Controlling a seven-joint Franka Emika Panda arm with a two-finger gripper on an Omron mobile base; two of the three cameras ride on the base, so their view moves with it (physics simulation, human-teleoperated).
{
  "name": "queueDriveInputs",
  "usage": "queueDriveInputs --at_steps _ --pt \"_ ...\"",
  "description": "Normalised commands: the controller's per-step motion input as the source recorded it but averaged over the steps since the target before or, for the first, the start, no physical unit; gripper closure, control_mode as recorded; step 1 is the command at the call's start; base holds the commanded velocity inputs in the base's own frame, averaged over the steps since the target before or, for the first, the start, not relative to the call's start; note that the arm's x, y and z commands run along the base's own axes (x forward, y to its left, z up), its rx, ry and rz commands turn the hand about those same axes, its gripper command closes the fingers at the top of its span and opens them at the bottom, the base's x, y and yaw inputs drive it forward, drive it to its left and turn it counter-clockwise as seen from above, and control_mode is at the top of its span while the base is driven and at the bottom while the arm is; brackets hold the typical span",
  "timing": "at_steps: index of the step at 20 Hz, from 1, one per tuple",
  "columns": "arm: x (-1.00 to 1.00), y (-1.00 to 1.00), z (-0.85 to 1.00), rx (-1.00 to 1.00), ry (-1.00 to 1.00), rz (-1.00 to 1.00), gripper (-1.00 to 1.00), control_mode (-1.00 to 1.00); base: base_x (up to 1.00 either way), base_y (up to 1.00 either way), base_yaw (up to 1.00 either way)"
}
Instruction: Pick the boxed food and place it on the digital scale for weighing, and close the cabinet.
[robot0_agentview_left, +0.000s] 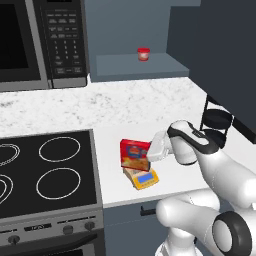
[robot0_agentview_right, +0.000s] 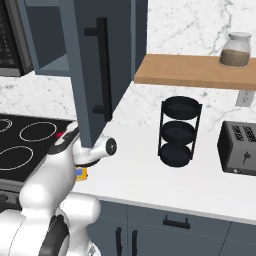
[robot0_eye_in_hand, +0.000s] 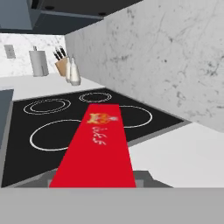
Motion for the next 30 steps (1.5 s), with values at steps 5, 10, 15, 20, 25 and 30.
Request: queueDriveInputs --at_steps 5,10,15,20,25,30 --pt "0.05 -0.1 -0.15 0.0 -0.07 0.0 1.0 -1.0 0.0 0.0 0.0" --pt "-0.05 -0.01 -0.1 0.0 -0.09 0.01 -1.0 -1.0 0.0 0.0 0.0" --pt "-0.06 0.0 -0.01 0.0 0.0 0.0 -1.0 -1.0 0.0 0.0 0.0" --pt "-0.07 0.0 0.0 0.0 0.0 0.0 -1.0 -1.0 0.0 0.0 0.0" --pt "0.0 -0.01 0.0 0.0 0.0 0.0 -1.0 -1.0 0.0 0.0 0.0" --pt "-0.1 -0.27 0.0 0.01 0.0 0.0 -1.0 -1.0 0.0 0.0 0.0"
